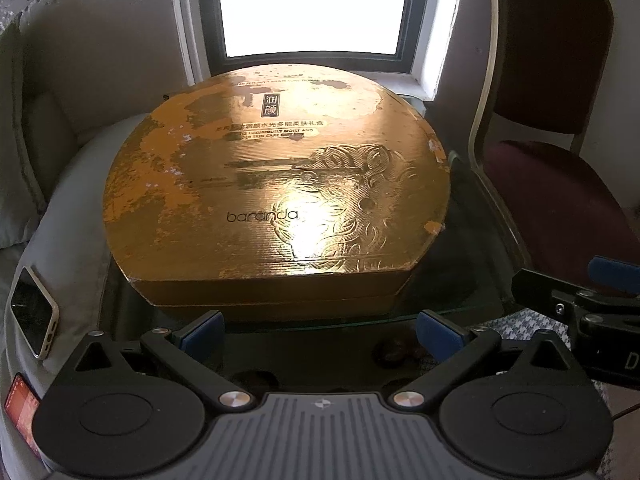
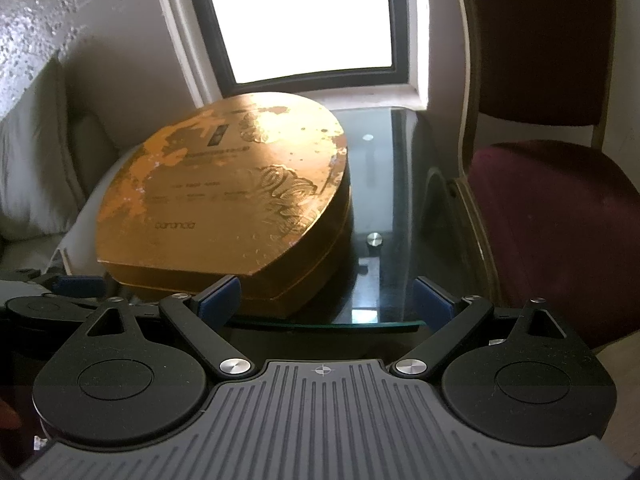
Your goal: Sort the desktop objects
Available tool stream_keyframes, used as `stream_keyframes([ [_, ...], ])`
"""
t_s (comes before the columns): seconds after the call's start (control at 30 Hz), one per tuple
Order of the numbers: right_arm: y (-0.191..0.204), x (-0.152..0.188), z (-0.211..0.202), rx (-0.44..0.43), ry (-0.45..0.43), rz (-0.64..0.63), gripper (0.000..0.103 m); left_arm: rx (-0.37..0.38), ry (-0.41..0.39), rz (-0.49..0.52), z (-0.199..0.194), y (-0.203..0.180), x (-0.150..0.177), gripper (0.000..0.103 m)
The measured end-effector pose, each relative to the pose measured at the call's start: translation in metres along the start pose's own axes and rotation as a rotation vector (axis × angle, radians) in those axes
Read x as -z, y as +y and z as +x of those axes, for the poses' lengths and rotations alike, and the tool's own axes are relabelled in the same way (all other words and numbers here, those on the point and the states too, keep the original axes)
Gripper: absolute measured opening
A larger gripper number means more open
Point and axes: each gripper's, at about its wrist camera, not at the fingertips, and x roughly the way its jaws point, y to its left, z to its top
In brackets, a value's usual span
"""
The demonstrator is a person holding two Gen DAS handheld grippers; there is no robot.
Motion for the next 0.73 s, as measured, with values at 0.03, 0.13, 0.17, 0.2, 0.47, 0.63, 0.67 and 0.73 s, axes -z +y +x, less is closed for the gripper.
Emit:
stream_keyframes([
  [0.03,-0.001,0.000,0.001,0.000,0.000,0.002,0.096,-0.003,0.001,0.001,0.001,-0.001,-0.001,0.102],
  [0.13,-0.002,-0.001,0.003,0.005,0.002,0.003,0.096,-0.022,0.002,0.010,0.002,-0.003,-0.003,0.102],
  [0.17,-0.001,-0.002,0.003,0.007,0.003,0.002,0.096,-0.024,-0.001,0.014,0.002,-0.004,-0.004,0.102],
  [0.2,-0.002,-0.003,0.004,0.006,0.002,0.004,0.096,-0.022,-0.003,0.015,0.003,-0.004,-0.005,0.102],
  [0.47,-0.008,-0.006,0.010,-0.006,-0.001,0.025,0.096,-0.003,-0.002,0.008,0.008,-0.004,-0.011,0.102],
  [0.63,-0.021,-0.010,0.021,-0.046,0.031,0.118,0.096,0.022,-0.015,0.026,0.011,-0.003,-0.016,0.102],
  [0.67,-0.025,-0.012,0.024,-0.049,0.042,0.153,0.096,0.028,-0.026,0.036,0.010,-0.005,-0.017,0.102],
  [0.73,-0.030,-0.014,0.028,-0.060,0.044,0.194,0.096,0.033,-0.038,0.056,0.011,-0.008,-0.019,0.102],
])
